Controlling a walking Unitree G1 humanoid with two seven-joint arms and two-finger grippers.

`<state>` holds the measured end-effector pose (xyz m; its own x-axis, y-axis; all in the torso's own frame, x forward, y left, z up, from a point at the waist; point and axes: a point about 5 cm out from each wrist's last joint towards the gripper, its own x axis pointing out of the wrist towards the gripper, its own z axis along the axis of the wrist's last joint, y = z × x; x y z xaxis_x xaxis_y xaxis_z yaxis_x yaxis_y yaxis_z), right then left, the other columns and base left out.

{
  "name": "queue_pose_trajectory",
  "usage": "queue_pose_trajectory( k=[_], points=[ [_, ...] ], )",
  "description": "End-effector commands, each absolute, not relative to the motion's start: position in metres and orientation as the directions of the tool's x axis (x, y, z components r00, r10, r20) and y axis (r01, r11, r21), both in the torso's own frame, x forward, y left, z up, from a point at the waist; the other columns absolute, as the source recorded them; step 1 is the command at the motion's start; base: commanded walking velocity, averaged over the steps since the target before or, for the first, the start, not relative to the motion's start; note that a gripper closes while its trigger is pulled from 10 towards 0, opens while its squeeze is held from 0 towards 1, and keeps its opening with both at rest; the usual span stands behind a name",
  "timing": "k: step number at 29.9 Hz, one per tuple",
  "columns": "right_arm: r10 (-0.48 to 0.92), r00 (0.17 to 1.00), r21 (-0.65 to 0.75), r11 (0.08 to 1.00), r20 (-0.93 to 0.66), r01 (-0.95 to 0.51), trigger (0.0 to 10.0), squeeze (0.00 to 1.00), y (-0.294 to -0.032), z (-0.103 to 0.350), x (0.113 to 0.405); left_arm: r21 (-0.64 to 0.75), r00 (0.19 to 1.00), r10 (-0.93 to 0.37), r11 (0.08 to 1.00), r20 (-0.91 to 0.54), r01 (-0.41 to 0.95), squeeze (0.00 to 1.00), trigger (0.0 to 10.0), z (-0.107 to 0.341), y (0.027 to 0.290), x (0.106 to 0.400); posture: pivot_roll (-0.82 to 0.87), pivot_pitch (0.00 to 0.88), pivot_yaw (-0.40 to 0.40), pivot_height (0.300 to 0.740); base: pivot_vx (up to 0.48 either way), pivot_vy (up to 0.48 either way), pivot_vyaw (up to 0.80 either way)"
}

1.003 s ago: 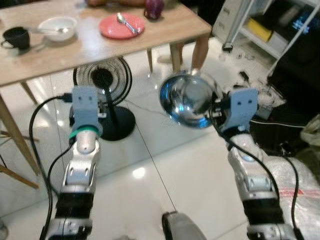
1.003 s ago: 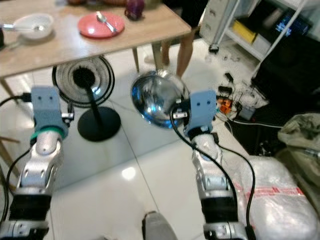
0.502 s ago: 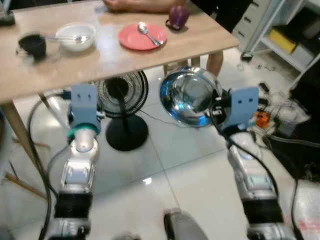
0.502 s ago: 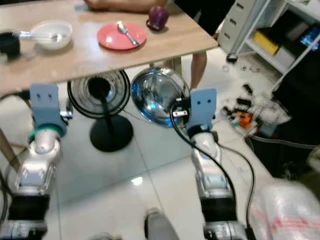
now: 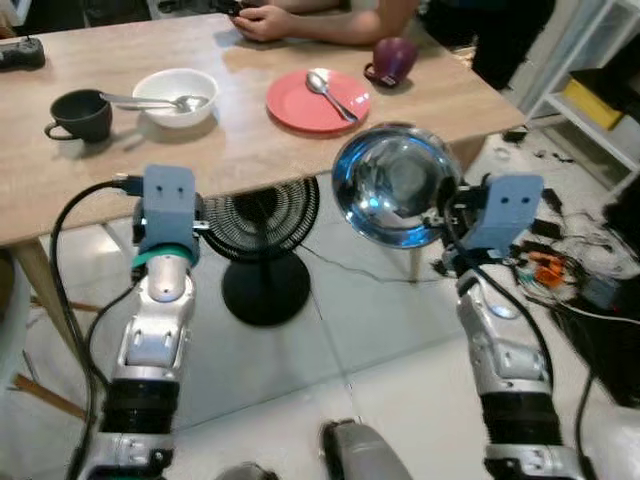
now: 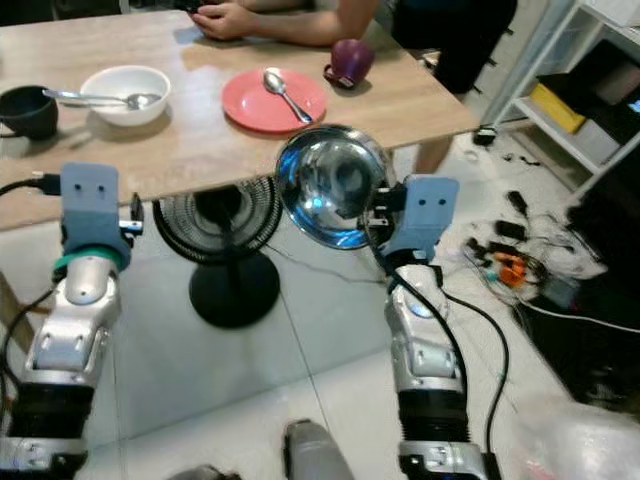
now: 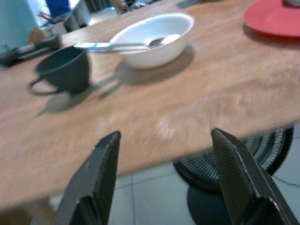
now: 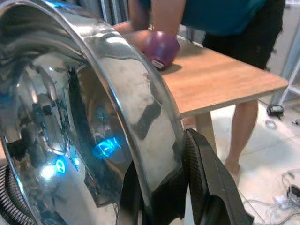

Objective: Setting the table

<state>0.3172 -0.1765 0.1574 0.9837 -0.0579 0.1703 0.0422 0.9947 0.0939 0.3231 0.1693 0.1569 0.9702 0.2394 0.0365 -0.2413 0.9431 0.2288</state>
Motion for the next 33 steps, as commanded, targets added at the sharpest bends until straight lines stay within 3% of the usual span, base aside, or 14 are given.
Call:
queue_pose_trajectory(
  k=[1,6,17,33],
  points=[
    [-0.099,0.977,0.253,0.966,0.190,0.049,10.0,0.00,-0.1807,0.1676,0.3191,0.290,0.968,0.243,0.923,0.068,-0.252,0.00,10.0,0.1573,0.1745,0.3212,-0.18,0.000,0.047,0.740,0.442,0.000,0.00],
    [-0.117,0.975,0.318,0.947,0.187,0.053,10.0,0.00,-0.1843,0.1703,0.3204,0.339,0.969,0.221,0.908,0.107,-0.244,0.00,10.0,0.1620,0.1730,0.3224,-0.18,0.000,0.048,0.740,0.419,-0.058,0.00],
    [-0.109,0.977,0.314,0.948,0.182,0.047,10.0,0.00,-0.1843,0.1710,0.3203,0.337,0.971,0.212,0.911,0.111,-0.237,0.00,10.0,0.1626,0.1712,0.3237,-0.18,0.000,0.049,0.740,0.386,-0.282,0.00],
    [-0.108,0.977,0.305,0.951,0.183,0.048,10.0,0.00,-0.1858,0.1723,0.3207,0.339,0.973,0.199,0.913,0.115,-0.226,0.00,10.0,0.1625,0.1686,0.3248,-0.19,0.000,0.049,0.740,0.427,0.000,0.00]
  ],
)
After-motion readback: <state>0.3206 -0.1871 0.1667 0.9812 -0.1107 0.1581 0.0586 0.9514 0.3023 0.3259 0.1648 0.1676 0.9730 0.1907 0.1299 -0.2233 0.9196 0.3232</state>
